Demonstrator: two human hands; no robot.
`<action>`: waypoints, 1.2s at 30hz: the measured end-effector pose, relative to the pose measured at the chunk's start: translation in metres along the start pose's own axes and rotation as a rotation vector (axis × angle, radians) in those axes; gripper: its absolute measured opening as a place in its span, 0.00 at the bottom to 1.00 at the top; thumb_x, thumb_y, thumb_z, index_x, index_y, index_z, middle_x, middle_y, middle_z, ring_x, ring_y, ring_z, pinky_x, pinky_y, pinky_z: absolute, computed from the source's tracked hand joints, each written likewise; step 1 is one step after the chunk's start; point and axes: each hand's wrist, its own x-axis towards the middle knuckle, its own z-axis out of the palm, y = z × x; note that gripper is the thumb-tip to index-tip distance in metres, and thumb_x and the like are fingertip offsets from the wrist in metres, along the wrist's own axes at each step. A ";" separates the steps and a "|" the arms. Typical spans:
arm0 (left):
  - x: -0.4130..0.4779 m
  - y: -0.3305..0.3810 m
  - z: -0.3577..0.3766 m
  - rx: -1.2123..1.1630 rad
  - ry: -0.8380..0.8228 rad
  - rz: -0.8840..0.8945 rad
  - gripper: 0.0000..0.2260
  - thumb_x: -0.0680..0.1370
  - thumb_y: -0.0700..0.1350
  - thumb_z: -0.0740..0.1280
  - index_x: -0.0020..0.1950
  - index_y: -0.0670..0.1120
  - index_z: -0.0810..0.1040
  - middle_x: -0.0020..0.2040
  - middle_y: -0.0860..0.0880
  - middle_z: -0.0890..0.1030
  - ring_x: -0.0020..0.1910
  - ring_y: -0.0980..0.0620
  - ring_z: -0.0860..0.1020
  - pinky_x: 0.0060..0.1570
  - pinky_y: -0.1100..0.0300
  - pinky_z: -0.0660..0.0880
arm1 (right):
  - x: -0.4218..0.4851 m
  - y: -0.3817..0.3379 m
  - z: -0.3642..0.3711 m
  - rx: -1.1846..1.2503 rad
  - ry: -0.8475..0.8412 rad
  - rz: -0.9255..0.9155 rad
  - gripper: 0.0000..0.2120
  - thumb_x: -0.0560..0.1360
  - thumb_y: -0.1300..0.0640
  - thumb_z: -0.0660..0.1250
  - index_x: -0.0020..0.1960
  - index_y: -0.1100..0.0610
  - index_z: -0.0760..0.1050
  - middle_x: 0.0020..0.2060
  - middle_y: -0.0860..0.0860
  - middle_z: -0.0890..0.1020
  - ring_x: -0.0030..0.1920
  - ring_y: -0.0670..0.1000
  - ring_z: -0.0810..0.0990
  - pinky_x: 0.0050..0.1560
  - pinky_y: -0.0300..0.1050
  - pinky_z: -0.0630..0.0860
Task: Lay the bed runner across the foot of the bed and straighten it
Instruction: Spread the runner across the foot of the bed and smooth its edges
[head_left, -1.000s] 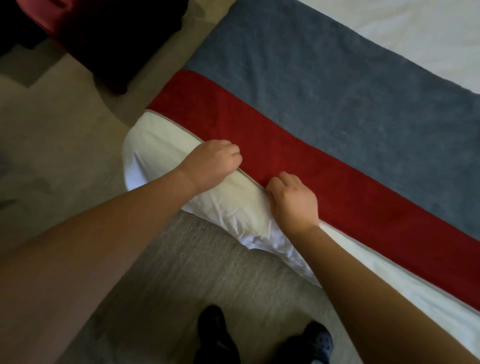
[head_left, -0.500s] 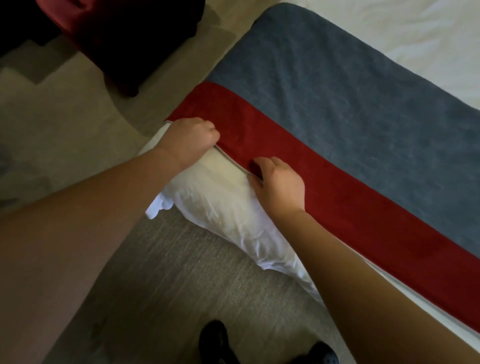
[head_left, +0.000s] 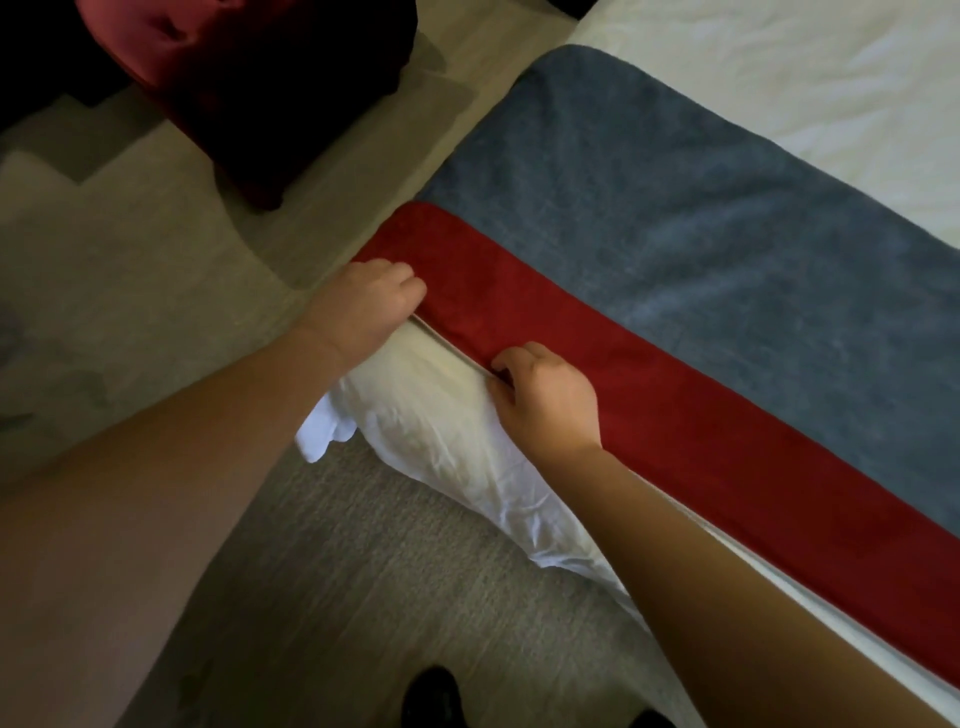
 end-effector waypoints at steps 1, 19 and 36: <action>0.000 -0.005 0.000 0.011 -0.014 -0.023 0.05 0.69 0.28 0.65 0.42 0.35 0.77 0.39 0.36 0.76 0.38 0.38 0.77 0.34 0.48 0.73 | 0.002 -0.003 0.002 0.004 0.003 0.007 0.09 0.76 0.54 0.62 0.52 0.56 0.78 0.45 0.51 0.79 0.43 0.52 0.78 0.38 0.48 0.75; 0.005 -0.015 -0.041 -0.233 0.004 -0.153 0.15 0.68 0.38 0.66 0.54 0.40 0.78 0.52 0.42 0.79 0.51 0.41 0.76 0.47 0.49 0.75 | 0.003 -0.014 -0.050 -0.067 -0.071 -0.004 0.15 0.76 0.49 0.61 0.57 0.57 0.74 0.52 0.53 0.76 0.53 0.55 0.75 0.44 0.50 0.76; 0.242 0.041 -0.119 -0.205 0.011 -0.027 0.18 0.75 0.55 0.60 0.57 0.44 0.76 0.55 0.46 0.78 0.55 0.46 0.75 0.52 0.47 0.74 | 0.120 0.112 -0.197 -0.173 0.081 0.198 0.22 0.78 0.45 0.58 0.63 0.60 0.70 0.59 0.58 0.75 0.60 0.59 0.73 0.54 0.54 0.72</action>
